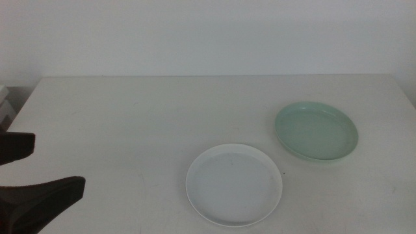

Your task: Stack the three bowls on top of each other.

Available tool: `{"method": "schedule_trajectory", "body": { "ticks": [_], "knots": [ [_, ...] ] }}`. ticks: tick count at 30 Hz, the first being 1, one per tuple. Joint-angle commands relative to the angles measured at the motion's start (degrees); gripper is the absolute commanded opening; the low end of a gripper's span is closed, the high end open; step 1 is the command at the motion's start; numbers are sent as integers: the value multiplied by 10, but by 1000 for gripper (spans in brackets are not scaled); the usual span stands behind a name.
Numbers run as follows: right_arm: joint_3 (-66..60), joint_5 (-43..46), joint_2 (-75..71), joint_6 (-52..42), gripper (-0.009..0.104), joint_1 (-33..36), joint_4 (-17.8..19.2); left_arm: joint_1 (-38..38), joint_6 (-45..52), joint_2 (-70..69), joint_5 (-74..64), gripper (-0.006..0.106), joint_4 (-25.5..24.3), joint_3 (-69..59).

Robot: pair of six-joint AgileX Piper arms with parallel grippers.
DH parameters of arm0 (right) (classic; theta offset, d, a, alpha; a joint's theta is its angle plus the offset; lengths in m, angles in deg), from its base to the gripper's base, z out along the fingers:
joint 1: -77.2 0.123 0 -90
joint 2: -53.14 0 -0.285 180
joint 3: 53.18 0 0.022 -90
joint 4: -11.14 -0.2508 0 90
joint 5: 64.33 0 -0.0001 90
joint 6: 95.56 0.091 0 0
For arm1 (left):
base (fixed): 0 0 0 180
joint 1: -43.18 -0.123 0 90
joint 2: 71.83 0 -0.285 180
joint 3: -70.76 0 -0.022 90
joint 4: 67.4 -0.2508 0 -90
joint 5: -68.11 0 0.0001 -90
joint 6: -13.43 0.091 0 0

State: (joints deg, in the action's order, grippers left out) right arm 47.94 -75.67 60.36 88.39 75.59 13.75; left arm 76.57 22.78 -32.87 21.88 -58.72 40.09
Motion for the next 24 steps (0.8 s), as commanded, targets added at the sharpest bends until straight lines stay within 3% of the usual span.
{"method": "schedule_trajectory", "body": {
  "ticks": [1,8,18,24],
  "knots": [
    [15,20,-11,-4,48,-4,-14,4,-3,5,40,105,10,14],
    [170,-177,104,-4,48,-4,-29,4,-3,5,40,105,10,14],
    [398,-237,399,0,48,-4,-26,4,-3,5,40,105,10,14],
    [522,-291,557,27,48,-4,-51,4,-3,5,40,105,10,14]
  ]
}}
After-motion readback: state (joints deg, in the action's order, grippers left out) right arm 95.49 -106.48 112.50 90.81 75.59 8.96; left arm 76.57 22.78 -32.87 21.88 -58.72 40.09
